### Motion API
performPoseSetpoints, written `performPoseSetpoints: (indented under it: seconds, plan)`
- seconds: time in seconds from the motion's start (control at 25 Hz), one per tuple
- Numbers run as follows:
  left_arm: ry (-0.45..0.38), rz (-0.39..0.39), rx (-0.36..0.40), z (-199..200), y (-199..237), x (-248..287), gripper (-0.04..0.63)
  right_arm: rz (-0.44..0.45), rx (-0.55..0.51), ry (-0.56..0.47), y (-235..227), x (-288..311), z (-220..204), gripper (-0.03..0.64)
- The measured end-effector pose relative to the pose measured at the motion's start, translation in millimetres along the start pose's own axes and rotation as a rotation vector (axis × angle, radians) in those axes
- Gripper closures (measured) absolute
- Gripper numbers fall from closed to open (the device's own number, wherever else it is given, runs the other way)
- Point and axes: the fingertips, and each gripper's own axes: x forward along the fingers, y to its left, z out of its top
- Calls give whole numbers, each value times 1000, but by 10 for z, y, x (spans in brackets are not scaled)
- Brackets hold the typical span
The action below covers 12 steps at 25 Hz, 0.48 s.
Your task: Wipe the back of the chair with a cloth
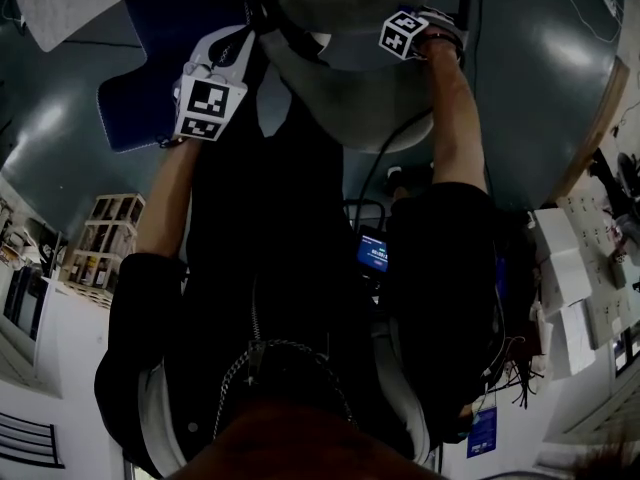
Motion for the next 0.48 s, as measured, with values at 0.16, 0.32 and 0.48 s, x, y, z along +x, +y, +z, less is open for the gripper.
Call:
performPoseSetpoints:
  seconds: [0.16,0.32,0.48]
  plan:
    - [10,-3,2,-44,-36,54,584,44,-20,38,120,119,-47,463]
    - [12,-8,4,-41,-68,81,584,86,-74,94,269,172,-102,464]
    - [15,-10,1,-58,-82,107,584,133,-104,112,485,218,-79,465]
